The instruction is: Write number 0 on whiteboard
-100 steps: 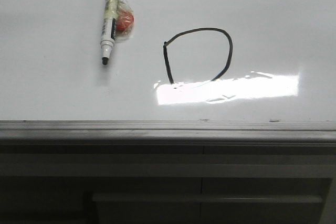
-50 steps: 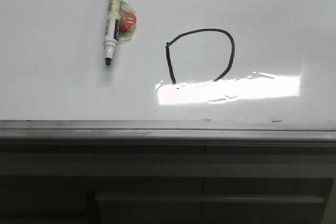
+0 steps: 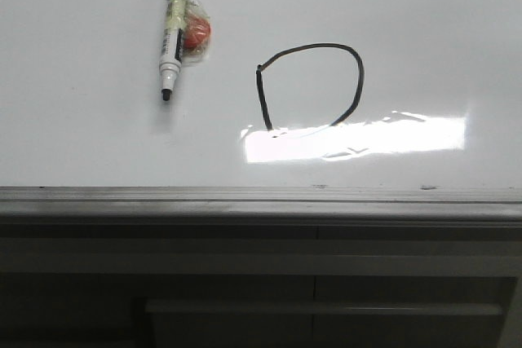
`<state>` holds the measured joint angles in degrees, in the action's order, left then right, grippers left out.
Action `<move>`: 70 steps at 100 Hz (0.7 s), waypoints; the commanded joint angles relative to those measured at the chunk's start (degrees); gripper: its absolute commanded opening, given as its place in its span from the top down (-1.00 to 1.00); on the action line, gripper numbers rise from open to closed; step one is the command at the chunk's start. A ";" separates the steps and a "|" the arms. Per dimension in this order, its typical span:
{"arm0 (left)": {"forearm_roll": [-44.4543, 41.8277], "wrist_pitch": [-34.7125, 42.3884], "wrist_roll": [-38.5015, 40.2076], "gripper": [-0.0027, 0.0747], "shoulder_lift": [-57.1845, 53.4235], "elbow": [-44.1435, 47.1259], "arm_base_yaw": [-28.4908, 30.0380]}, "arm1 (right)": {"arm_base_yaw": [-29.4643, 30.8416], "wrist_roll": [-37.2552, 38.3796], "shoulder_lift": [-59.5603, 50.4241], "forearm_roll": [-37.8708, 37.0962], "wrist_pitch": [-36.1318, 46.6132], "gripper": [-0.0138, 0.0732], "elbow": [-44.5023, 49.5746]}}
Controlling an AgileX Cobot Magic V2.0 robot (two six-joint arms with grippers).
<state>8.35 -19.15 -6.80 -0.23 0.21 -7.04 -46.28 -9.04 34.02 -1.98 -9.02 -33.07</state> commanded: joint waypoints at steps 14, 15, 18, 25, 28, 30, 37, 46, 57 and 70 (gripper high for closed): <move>0.81 2.19 0.69 0.98 -1.60 1.82 0.05 | 0.39 0.18 0.34 -0.38 4.38 0.82 -1.57; 0.81 2.19 0.69 0.98 -1.60 1.82 0.05 | 0.39 0.18 0.34 -0.38 4.38 0.82 -1.57; 0.81 2.19 0.69 0.98 -1.60 1.82 0.05 | 0.39 0.18 0.34 -0.38 4.38 0.82 -1.57; 0.81 2.19 0.69 0.98 -1.60 1.82 0.05 | 0.39 0.18 0.34 -0.38 4.38 0.82 -1.57; 0.81 2.19 0.69 0.98 -1.60 1.82 0.05 | 0.39 0.18 0.34 -0.38 4.38 0.82 -1.57; 0.81 2.19 0.69 0.98 -1.60 1.82 0.05 | 0.39 0.18 0.34 -0.38 4.38 0.82 -1.57; 0.81 2.19 0.69 0.98 -1.60 1.82 0.05 | 0.39 0.18 0.34 -0.38 4.38 0.82 -1.57; 0.81 2.19 0.69 0.98 -1.60 1.82 0.05 | 0.39 0.18 0.34 -0.38 4.38 0.82 -1.57; 0.81 2.19 0.69 0.98 -1.60 1.82 0.05 | 0.39 0.18 -0.19 -0.62 4.29 0.82 -0.22; 0.81 2.19 0.69 0.98 -1.60 1.82 0.05 | 3.85 0.18 -1.66 -2.24 9.64 0.82 6.38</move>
<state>8.42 -19.24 -6.80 -0.23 0.21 -7.04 -45.04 -9.04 33.37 -2.92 -8.09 -29.68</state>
